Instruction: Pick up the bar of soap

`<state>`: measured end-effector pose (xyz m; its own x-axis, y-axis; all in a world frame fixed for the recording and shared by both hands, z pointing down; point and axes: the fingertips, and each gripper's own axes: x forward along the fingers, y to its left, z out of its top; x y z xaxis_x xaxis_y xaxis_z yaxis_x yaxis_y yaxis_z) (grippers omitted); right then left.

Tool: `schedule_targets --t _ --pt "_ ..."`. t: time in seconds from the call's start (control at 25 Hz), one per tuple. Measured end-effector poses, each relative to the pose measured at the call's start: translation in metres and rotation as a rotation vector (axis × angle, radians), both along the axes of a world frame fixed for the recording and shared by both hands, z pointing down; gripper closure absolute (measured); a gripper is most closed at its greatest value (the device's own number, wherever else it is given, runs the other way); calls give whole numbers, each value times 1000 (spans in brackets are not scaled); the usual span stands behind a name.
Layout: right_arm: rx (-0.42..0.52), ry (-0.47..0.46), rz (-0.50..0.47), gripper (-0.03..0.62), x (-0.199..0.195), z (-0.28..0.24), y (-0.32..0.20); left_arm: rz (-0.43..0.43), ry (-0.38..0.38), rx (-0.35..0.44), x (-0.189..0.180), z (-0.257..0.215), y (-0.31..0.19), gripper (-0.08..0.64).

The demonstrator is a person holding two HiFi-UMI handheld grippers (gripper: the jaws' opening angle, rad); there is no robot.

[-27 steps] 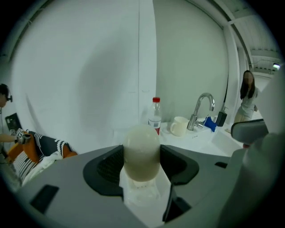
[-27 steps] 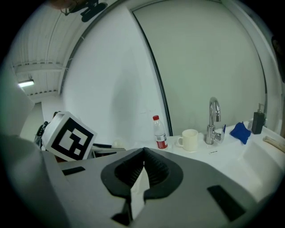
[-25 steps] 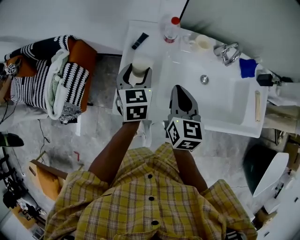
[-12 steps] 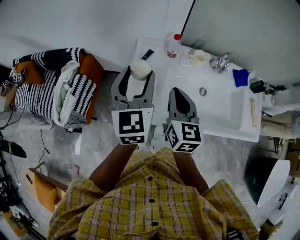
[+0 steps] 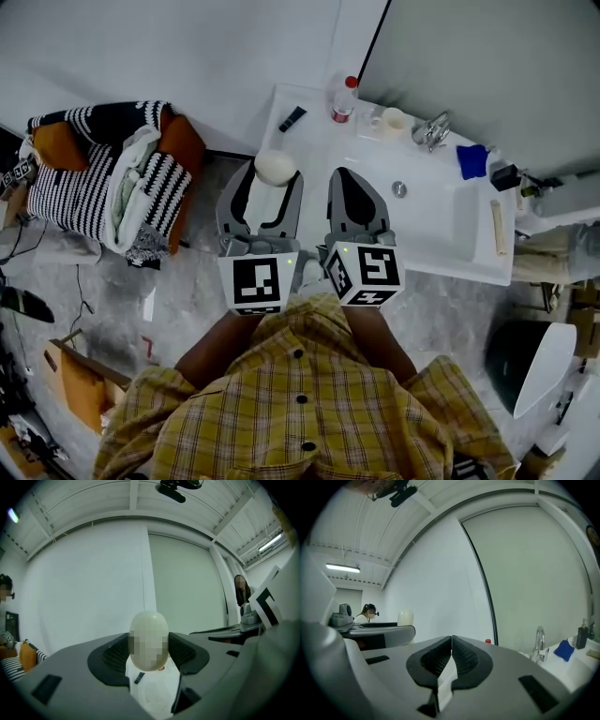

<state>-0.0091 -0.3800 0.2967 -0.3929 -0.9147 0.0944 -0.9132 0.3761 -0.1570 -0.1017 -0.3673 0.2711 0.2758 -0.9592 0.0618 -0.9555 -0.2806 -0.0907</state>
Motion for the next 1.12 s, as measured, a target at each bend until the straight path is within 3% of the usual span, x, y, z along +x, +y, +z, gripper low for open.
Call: schedule_targets --t 1.12 --pt "50 47 34 572 17 -10 -13 19 32 1 15 4 -27 307"
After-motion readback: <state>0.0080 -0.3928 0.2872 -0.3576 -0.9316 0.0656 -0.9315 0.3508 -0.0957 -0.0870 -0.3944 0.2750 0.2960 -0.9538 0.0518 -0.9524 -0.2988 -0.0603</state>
